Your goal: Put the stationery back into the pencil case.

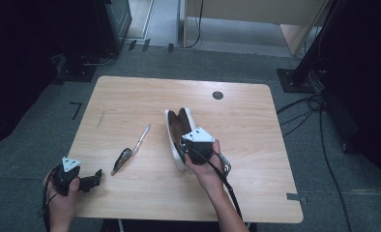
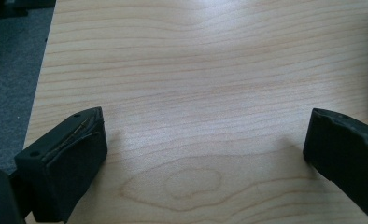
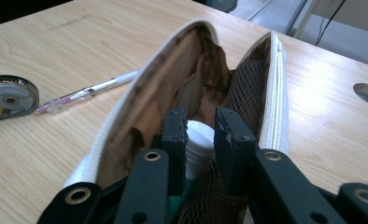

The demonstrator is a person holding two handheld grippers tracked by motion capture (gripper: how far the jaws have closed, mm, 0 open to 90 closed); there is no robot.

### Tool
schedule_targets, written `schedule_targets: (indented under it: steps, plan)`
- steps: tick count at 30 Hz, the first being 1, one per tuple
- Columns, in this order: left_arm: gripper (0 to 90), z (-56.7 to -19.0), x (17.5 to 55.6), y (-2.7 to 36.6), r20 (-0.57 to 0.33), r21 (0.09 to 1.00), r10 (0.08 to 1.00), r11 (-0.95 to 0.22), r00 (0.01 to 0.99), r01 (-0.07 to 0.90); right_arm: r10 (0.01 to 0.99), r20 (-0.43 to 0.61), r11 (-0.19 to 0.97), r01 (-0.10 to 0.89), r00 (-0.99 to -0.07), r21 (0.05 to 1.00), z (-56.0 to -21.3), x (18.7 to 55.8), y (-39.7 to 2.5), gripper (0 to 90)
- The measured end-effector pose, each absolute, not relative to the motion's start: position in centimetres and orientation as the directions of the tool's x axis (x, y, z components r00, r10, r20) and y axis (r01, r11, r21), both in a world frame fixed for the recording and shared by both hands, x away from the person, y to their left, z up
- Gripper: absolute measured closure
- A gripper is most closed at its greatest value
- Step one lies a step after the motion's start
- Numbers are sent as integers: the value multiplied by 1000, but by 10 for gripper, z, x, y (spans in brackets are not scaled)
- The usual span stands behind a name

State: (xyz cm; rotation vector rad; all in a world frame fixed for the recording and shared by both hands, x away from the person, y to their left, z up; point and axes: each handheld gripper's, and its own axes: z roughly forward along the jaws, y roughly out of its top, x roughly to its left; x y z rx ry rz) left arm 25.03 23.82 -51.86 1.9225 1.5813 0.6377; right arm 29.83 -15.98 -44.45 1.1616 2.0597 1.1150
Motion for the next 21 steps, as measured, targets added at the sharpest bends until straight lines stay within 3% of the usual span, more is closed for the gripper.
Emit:
schedule_targets:
  steps: [21]
  plan:
    - [0, -519, 251, 238, 9, 687, 982, -144, 189, 713, 857, 6, 234, 399, -515, 886, -430, 281, -166, 701]
